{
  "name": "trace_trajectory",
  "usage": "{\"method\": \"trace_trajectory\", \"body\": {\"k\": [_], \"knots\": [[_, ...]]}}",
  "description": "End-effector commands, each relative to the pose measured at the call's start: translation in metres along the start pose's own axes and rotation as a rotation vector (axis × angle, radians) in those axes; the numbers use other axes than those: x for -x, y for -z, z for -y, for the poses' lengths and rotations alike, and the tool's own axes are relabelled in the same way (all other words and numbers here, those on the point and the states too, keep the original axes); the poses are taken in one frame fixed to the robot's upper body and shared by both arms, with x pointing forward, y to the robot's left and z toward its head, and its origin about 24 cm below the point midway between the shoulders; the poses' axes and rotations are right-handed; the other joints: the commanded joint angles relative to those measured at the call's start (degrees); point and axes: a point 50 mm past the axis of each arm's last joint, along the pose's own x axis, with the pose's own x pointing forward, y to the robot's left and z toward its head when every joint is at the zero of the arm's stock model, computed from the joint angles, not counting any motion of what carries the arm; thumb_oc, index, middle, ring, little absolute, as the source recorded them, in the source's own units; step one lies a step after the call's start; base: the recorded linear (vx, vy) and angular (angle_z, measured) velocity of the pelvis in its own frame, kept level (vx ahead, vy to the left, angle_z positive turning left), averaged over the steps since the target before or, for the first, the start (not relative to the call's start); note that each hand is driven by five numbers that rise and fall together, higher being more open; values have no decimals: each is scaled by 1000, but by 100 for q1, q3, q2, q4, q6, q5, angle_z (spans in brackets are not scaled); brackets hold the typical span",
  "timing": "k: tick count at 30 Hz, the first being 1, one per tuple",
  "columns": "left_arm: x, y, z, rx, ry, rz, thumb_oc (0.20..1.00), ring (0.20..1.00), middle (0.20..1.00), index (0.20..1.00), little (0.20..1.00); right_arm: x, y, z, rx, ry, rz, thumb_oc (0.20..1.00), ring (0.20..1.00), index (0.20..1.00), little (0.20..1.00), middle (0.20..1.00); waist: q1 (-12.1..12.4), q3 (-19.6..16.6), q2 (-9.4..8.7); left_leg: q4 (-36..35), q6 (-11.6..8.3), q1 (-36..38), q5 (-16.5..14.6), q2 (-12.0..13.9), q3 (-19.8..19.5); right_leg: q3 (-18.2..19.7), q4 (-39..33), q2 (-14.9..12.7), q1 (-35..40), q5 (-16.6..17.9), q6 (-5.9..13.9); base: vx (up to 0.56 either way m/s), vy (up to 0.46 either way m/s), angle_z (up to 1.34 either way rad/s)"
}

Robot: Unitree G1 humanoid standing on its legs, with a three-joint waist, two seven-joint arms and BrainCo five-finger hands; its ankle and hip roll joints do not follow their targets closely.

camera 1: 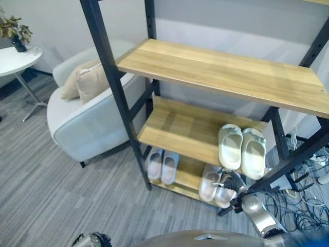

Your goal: Arrange the slippers neatly on the shoe rack.

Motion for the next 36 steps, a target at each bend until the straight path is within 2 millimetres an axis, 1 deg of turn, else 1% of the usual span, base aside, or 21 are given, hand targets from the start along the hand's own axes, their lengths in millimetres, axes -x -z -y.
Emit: {"method": "trace_trajectory", "body": {"k": [1, 9, 15, 17, 18, 23, 27, 29, 30, 33, 35, 36], "knots": [[3, 13, -18, -33, -61, -49, 1000, 1000, 1000, 1000, 1000, -13, -30, 23, -32, 109, 104, 1000, 1000, 1000, 1000, 1000, 97, -5, -34, 53, 155, 63, -285, -35, -130, 57, 49, -127, -13, 66, 210, 0, 0, 0], [1, 11, -16, -36, -60, -38, 1000, 1000, 1000, 1000, 1000, -12, -20, 20, -17, 105, 66, 1000, 1000, 1000, 1000, 1000, 71, 15, 0, 53, 160, 91, -290, -32, -122, 82, 60, -120, 4, 63, 195, 0, 0, 0], [-1, 9, -13, -34, -67, -23, 1000, 1000, 1000, 1000, 1000, -10, -12, 11, -20, 81, 40, 1000, 1000, 1000, 1000, 1000, 45, 19, 16, 53, 160, 144, -302, -27, -104, 97, 65, -115, 40, 63, 189, 0, 0, 0], [-4, 6, -10, -37, -69, -18, 1000, 1000, 1000, 1000, 1000, -9, -4, 3, -13, 56, 16, 1000, 1000, 1000, 1000, 1000, 37, 13, 24, 53, 161, 185, -312, -26, -100, 107, 73, -112, 74, 54, 189, 0, 0, 0], [-4, 6, -10, -37, -69, -18, 1000, 1000, 1000, 1000, 1000, -9, -4, 3, -13, 57, 17, 1000, 1000, 1000, 1000, 1000, 37, 16, 24, 53, 161, 187, -313, -26, -100, 107, 73, -112, 76, 53, 189, 0, 0, 0], [-9, 0, -4, -32, -70, -7, 1000, 1000, 1000, 1000, 1000, -6, 10, -12, -20, 35, -25, 1000, 1000, 1000, 1000, 1000, 20, 10, 28, 53, 159, 234, -318, -22, -77, 114, 91, -107, 107, 54, 192, 0, 0, 0], [-16, -5, 8, -24, -65, -1, 1000, 1000, 1000, 1000, 1000, 0, 20, -20, -30, 103, -18, 1000, 1000, 1000, 1000, 1000, -11, 3, 41, 53, 155, 284, -322, -12, -49, 150, 127, -95, 129, 46, 184, -28, 31, -1], [-19, -10, 15, -17, -57, 11, 1000, 1000, 1000, 1000, 1000, 6, 31, -28, -29, 113, -43, 1000, 1000, 1000, 1000, 1000, -30, -9, 54, 53, 151, 311, -327, -4, -34, 165, 151, -87, 132, 34, 179, -29, 39, -2], [-22, -13, 24, -11, -41, 14, 1000, 1000, 1000, 1000, 1000, 10, 41, -37, -47, 107, -83, 1000, 1000, 1000, 1000, 1000, -48, -14, 73, 53, 146, 338, -330, 2, -17, 185, 166, -83, 133, 34, 175, -33, 49, -2], [-26, -18, 39, -8, -5, 24, 1000, 1000, 1000, 1000, 1000, 23, 64, -47, -72, 113, -174, 1000, 1000, 1000, 1000, 1000, -107, -32, 110, 53, 147, 373, -336, 5, 9, 226, 173, -79, 144, 33, 166, -25, 38, -5], [-26, -26, 43, 54, 3, 69, 1000, 1000, 1000, 1000, 1000, 36, 84, -50, -106, 141, -255, 1000, 1000, 1000, 1000, 1000, -141, -36, 140, 53, 141, 388, -334, 9, 33, 247, 186, -76, 140, 30, 165, -33, 44, -17], [-28, -25, 49, 118, -7, 63, 1000, 1000, 1000, 1000, 1000, 47, 100, -53, -117, 149, -323, 1000, 1000, 1000, 1000, 1000, -163, -37, 162, 53, 141, 394, -330, 14, 45, 259, 202, -72, 135, 25, 163, -31, 38, -19]]}}
